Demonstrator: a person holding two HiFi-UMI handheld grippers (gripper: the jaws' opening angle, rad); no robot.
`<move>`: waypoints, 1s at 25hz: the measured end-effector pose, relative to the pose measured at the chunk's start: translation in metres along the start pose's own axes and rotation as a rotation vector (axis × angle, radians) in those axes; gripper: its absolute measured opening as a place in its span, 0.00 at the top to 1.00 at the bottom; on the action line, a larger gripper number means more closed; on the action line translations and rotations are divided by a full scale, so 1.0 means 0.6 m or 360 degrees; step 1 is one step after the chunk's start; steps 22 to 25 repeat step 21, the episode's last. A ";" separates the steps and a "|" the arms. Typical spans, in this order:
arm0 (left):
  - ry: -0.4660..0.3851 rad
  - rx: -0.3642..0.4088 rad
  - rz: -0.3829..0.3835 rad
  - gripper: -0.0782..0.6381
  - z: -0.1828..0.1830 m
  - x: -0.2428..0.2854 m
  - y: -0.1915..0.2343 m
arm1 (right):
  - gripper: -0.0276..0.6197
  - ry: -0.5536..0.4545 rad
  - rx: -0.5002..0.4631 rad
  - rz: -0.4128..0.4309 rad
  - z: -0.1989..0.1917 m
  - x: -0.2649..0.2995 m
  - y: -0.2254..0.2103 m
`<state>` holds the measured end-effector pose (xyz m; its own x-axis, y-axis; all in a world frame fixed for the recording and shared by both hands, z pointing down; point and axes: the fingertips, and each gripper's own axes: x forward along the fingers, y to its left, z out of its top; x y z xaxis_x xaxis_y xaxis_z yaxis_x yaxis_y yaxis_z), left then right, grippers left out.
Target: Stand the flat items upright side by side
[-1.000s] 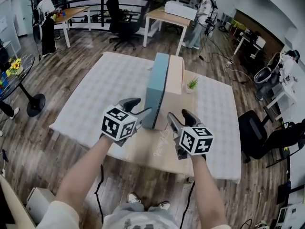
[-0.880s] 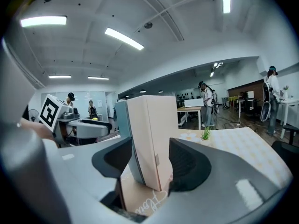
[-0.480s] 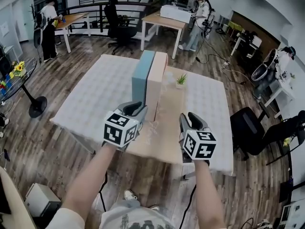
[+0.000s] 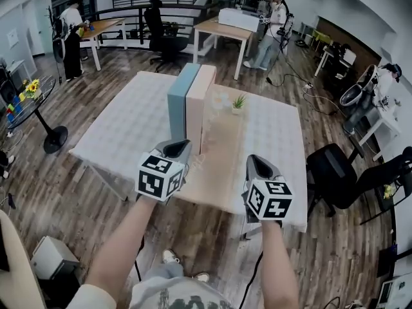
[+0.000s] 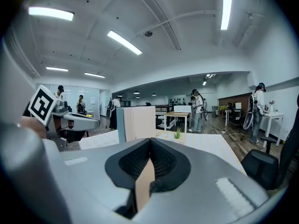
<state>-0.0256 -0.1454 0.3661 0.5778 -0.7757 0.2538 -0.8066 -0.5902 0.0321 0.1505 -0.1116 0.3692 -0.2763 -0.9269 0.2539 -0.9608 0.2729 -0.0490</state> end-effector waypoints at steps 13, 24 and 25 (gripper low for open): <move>0.0005 0.0002 0.0033 0.88 -0.002 -0.021 -0.042 | 0.96 -0.0027 -0.0019 0.0049 0.000 -0.030 -0.011; 0.0007 -0.0009 0.0033 0.88 0.000 -0.019 -0.046 | 0.96 -0.0036 -0.0003 0.0055 0.004 -0.030 -0.016; 0.0007 -0.0009 0.0033 0.88 0.000 -0.019 -0.046 | 0.96 -0.0036 -0.0003 0.0055 0.004 -0.030 -0.016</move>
